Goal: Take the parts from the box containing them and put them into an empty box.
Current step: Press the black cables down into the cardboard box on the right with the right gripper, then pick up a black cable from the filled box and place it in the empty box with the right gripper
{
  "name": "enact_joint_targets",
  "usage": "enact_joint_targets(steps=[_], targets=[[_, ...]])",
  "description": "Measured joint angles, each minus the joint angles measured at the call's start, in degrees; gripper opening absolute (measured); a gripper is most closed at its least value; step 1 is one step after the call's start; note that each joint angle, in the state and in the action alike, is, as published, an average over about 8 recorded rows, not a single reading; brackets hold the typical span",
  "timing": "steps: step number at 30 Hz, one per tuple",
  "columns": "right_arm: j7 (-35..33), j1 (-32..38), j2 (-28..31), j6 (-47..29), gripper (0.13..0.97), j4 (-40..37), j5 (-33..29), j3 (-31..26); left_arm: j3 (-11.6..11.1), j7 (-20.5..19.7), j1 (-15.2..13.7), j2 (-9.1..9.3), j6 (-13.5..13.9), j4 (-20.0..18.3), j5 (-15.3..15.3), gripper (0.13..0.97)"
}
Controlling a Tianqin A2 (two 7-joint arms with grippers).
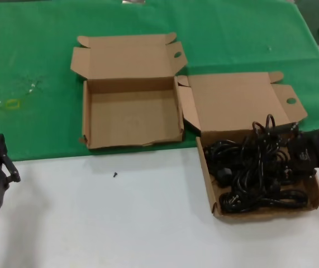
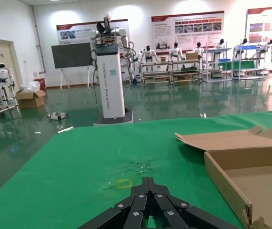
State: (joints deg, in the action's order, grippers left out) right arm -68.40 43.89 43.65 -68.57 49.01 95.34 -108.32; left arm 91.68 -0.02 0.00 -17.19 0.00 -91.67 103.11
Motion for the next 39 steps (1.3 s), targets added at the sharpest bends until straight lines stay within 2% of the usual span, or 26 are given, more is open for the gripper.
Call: enact_joint_targets(steps=[12,16,21,24,28,39], targets=[[-2.0,1.3,-0.7,-0.3,0.305,-2.5,-0.6,-0.4,0.0,0.0,0.0,0.0,0.0,0.0,0.0,0.142],[-1.9,1.3,-0.4,-0.4,0.305,-2.1,-0.6,-0.3,0.0,0.0,0.0,0.0,0.0,0.0,0.0,0.142],[0.1,0.5,0.9,-0.3,0.249,0.8,-0.3,0.1,0.0,0.0,0.0,0.0,0.0,0.0,0.0,0.142],[2.2,-0.1,1.9,-0.1,0.216,3.1,-0.1,0.5,0.0,0.0,0.0,0.0,0.0,0.0,0.0,0.142],[6.8,-0.9,3.3,0.4,0.215,6.6,0.0,0.9,0.0,0.0,0.0,0.0,0.0,0.0,0.0,0.142],[24.2,-1.1,5.2,2.1,0.213,16.3,-0.2,1.2,0.0,0.0,0.0,0.0,0.0,0.0,0.0,0.142]])
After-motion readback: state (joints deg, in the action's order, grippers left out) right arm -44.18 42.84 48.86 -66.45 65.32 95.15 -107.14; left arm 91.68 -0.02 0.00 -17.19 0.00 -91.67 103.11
